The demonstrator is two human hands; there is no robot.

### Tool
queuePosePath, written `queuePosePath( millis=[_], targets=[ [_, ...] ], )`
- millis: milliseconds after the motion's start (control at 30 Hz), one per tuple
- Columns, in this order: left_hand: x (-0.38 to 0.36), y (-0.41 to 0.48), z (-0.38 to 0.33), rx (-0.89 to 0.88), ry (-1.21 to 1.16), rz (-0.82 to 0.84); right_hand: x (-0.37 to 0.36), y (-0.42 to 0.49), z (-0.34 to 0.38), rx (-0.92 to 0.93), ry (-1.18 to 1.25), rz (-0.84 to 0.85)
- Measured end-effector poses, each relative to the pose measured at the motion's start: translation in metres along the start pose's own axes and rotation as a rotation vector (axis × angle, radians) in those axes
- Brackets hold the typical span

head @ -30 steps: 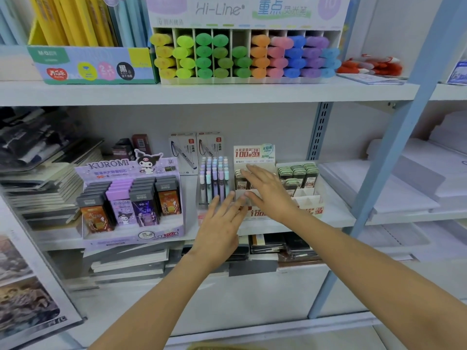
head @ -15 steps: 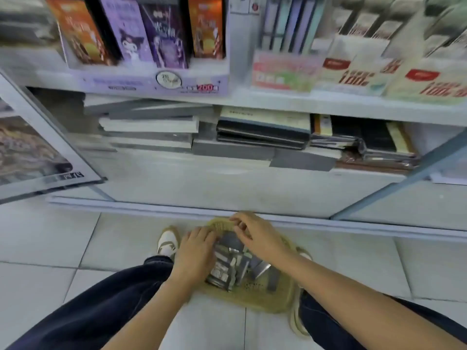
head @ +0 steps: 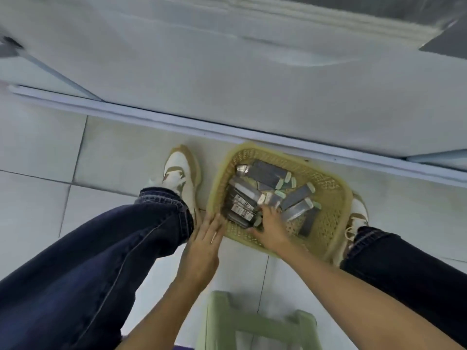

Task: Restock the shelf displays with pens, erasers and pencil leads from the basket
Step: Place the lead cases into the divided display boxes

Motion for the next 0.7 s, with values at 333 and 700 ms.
queuePosePath(
  millis=[333,700],
  targets=[
    [-0.015,0.003,0.008,0.024,-0.018,0.018,-0.015,0.013,0.009,0.074,-0.083,-0.038],
    [-0.002,0.004,0.007,0.016,-0.038,0.024,0.024,0.001,-0.016,0.083,-0.078,0.098]
  ],
)
Point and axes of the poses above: each hand's wrist, its own y-axis towards the middle knuckle, its own x-axis out of the back of the hand, z = x × y, the point moved 3 cm from there along y, towards the middle knuckle, and after that the axes turned 6 degrees about -y, right-handed, at the moved point
